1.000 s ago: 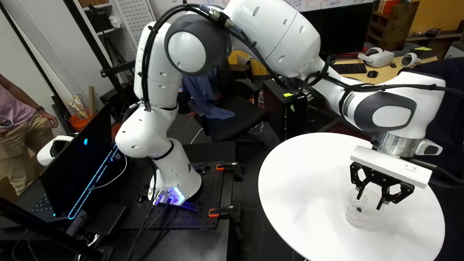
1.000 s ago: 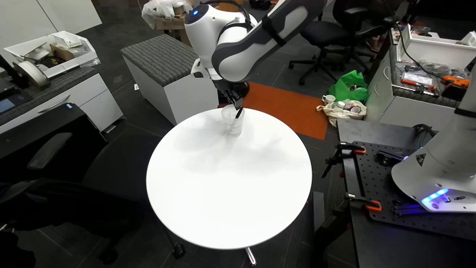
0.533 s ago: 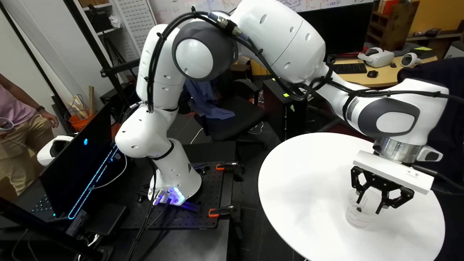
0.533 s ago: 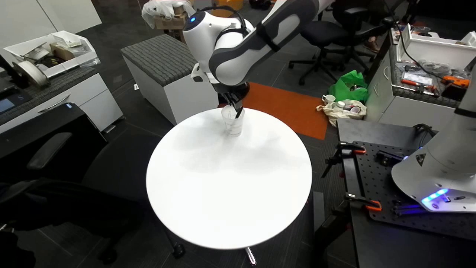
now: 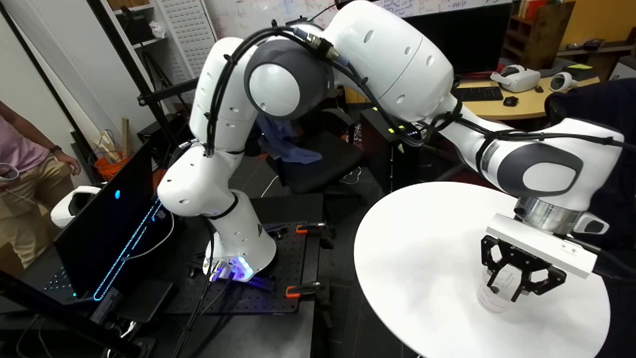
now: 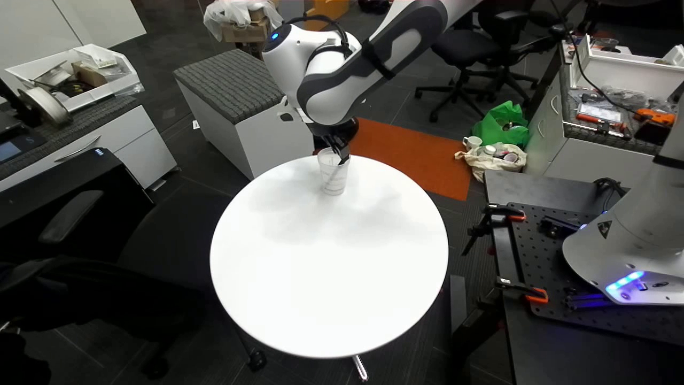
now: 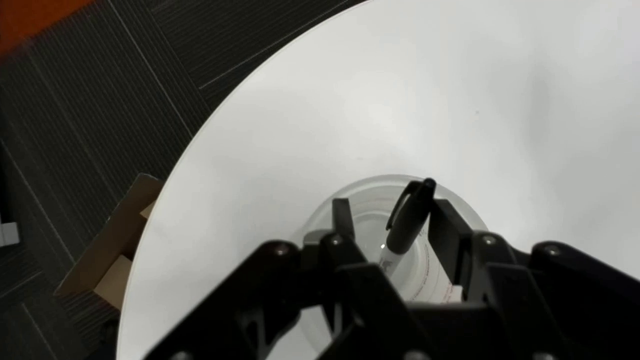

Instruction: Put the sharpie on the table

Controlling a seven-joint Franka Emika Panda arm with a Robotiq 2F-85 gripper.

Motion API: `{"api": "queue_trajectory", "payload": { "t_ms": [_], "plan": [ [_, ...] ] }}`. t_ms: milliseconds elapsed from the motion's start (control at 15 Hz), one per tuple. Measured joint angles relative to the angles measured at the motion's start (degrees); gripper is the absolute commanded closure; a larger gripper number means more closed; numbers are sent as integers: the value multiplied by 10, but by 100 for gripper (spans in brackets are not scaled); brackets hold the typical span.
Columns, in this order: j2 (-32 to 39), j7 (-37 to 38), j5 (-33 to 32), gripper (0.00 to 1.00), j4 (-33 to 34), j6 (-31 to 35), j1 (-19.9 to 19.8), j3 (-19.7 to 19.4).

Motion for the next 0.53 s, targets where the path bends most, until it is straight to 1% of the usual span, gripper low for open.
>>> {"api": "queue_trajectory", "payload": {
  "t_ms": [133, 200, 267, 333, 400, 467, 533],
  "plan": [
    [5, 0, 0, 68, 5, -5, -1, 0],
    [8, 0, 0, 77, 8, -9, -1, 0],
    [10, 0, 0, 93, 11, -13, -1, 0],
    [13, 0, 0, 100, 14, -17, -1, 0],
    [14, 0, 0, 100, 16, -20, 0, 0],
    [16, 0, 0, 96, 18, -22, 0, 0],
    [16, 0, 0, 96, 20, -25, 1, 0]
  ]
}}
